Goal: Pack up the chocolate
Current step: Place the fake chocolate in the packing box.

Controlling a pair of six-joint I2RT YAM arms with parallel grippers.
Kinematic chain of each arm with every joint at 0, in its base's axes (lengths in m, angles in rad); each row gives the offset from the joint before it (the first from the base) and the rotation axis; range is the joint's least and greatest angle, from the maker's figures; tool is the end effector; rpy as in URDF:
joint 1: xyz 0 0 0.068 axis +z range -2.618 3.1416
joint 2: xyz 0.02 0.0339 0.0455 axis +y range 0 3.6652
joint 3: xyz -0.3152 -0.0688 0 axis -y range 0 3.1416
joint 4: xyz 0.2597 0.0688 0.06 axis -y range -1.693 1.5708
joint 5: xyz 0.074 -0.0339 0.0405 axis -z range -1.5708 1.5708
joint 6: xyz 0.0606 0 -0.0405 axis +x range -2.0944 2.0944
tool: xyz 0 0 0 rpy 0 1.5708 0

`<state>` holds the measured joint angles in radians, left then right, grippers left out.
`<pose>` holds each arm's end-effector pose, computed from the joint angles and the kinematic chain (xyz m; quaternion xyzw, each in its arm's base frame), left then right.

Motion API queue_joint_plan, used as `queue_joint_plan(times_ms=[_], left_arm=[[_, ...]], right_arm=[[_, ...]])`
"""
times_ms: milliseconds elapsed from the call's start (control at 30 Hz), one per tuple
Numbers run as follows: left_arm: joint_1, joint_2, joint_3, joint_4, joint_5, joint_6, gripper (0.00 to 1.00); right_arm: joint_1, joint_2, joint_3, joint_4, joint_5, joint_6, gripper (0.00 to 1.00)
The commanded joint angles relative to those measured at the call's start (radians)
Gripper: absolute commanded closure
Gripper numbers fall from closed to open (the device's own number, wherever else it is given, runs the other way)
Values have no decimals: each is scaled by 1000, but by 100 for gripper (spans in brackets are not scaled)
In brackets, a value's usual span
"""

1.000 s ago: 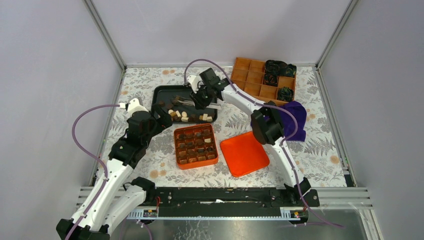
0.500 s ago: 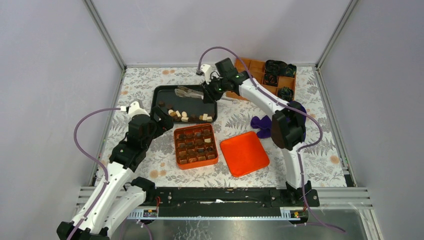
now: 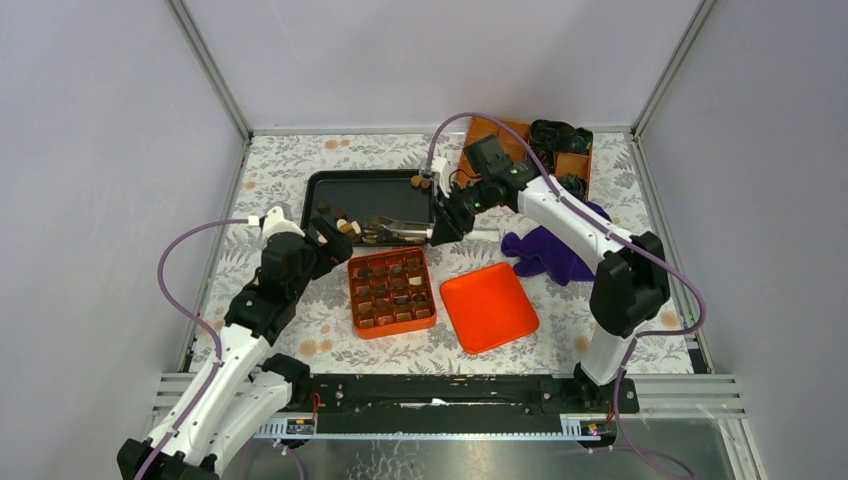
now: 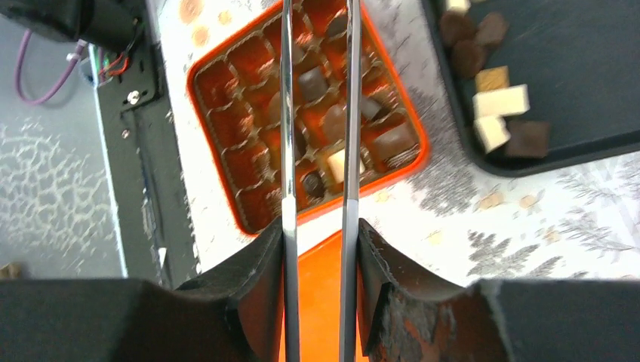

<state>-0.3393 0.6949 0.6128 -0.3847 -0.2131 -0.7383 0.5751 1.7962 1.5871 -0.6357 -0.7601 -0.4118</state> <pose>0.1557 -0.0414 0.2939 -0.2224 0.8188 -0.1898 0.4940 0.3425 0.2718 0.3373 -0.5272 0.7022 0.3725 0.3004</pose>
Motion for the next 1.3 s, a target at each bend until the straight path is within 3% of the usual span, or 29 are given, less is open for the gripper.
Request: queue_joint_plan(times_ms=[0,567,1100,1267], left_arm=[[5,6,-11,84,27,-9,2],[5,-21,-55,94,52,-45,4],[5,-6,-63,105,59,-46,4],[5,-4,-61,107,59,-46,4]], right_arm=[[7,-89,-94,-41,-92,-55,91],[203,-98,-162,-70,56,-148,88],[268,-73,-151,-30,192,-131,84],[276,-64,-141,-28,204,-127,77]])
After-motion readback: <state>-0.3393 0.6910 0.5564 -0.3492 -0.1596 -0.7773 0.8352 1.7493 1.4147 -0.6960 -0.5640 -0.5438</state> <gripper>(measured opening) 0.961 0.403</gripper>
